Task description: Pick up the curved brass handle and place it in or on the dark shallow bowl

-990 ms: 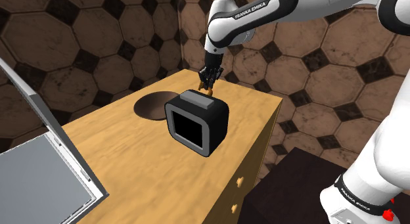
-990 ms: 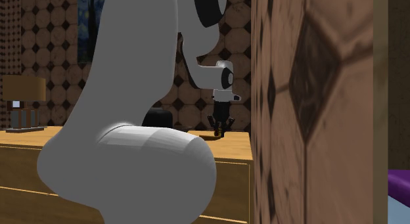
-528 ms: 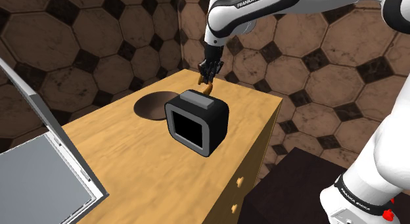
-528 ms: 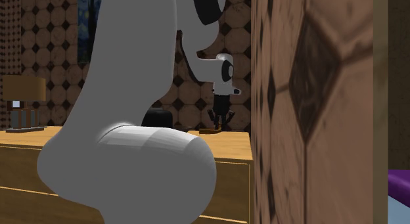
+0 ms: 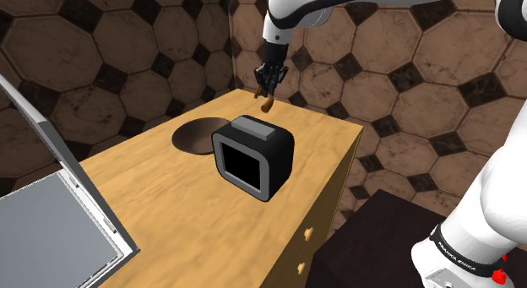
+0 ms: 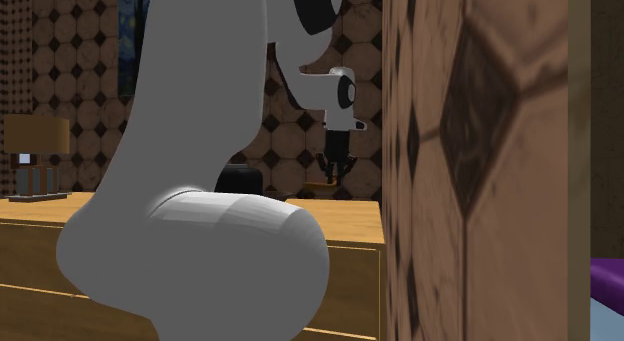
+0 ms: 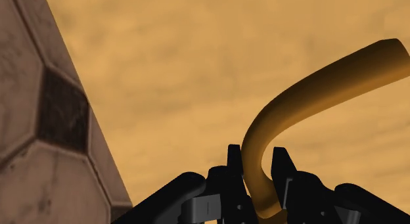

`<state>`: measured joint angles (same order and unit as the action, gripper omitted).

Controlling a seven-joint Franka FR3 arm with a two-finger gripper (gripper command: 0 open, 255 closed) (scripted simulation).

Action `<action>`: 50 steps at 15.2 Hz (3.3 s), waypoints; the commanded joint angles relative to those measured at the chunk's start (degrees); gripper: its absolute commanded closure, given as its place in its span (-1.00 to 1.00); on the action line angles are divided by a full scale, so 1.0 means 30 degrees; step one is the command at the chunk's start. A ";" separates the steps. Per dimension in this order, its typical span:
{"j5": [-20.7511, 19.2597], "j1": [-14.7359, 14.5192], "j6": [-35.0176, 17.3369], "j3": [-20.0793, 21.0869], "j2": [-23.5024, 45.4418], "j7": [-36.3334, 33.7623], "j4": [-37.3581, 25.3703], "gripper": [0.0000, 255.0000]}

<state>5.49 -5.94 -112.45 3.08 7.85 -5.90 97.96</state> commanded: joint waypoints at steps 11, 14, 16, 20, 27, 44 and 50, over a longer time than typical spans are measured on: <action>-0.0336 -0.0740 0.2288 0.0509 0.0457 -0.1518 -0.2861 1.00; -0.0651 -0.1523 0.2417 0.0999 0.1098 -0.2840 -0.3729 1.00; -0.0888 -0.2066 0.2558 0.1300 0.1626 -0.3713 -0.4455 1.00; -0.1432 -0.3210 0.3009 0.1837 0.2947 -0.5424 -0.6312 1.00; -0.2214 -0.4823 0.3445 0.2326 0.5106 -0.7460 -0.8970 1.00; -0.2152 -0.4677 0.0170 0.2298 0.4827 -0.7357 -0.5413 1.00; -0.2152 -0.4677 0.0170 0.2298 0.4828 -0.7357 -0.5414 -1.00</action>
<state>-0.96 -19.97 -111.94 9.98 22.33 -27.97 81.72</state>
